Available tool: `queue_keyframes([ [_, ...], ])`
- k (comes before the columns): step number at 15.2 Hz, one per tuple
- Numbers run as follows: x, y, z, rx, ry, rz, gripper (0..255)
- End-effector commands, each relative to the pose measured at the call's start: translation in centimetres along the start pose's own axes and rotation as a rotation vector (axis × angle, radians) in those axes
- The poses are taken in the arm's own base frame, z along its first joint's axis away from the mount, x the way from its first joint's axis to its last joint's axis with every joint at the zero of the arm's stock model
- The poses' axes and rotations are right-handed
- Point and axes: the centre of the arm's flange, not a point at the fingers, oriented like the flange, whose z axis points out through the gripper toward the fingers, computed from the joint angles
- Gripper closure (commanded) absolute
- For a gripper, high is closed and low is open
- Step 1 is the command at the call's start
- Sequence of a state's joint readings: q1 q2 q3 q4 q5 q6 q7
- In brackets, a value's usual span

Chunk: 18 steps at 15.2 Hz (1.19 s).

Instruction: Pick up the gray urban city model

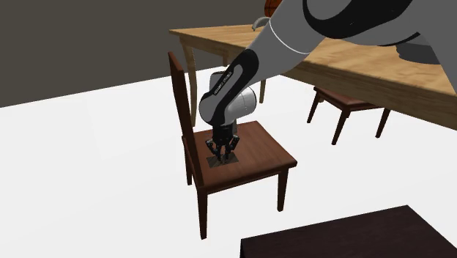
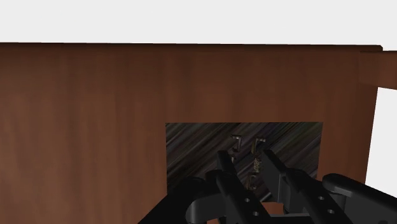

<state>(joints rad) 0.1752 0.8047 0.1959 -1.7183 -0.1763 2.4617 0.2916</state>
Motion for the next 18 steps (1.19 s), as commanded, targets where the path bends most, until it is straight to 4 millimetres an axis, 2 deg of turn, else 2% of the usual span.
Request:
queue_keyframes([
  [1,0.0,0.0,0.0,0.000,0.000,0.000,255],
  [2,0.0,0.0,0.0,0.000,0.000,0.000,255],
  [17,-0.3,-0.2,-7.9,0.000,0.000,0.000,255],
  [18,-0.3,-0.2,-8.0,0.000,0.000,0.000,255],
])
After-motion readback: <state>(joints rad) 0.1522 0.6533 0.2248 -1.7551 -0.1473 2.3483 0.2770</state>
